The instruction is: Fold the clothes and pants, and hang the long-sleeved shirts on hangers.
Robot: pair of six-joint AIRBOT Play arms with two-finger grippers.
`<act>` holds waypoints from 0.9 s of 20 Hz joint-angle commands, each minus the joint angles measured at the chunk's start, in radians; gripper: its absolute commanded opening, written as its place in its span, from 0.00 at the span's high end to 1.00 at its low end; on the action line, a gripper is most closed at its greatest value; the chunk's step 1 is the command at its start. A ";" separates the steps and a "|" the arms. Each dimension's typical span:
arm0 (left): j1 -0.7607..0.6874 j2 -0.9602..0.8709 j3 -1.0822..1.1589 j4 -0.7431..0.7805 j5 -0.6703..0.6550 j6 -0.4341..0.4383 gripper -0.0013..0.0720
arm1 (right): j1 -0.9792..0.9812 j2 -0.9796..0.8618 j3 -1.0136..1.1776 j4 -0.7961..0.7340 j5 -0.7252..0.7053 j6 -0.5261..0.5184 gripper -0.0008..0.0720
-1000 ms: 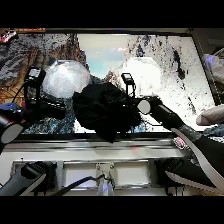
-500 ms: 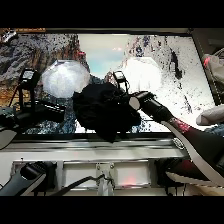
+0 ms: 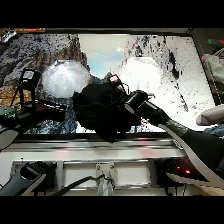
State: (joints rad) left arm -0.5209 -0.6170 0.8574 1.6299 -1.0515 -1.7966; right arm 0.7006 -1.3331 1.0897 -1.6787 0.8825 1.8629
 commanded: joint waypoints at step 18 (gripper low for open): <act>-0.033 -0.400 -0.140 -0.921 0.648 0.457 0.07 | -0.102 0.400 0.159 -0.277 0.198 -0.045 0.96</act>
State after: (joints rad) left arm -0.5495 -0.9676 0.7174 0.8753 -0.4286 -1.4563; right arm 0.6044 -0.9440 1.2476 -1.9522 1.0672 1.8305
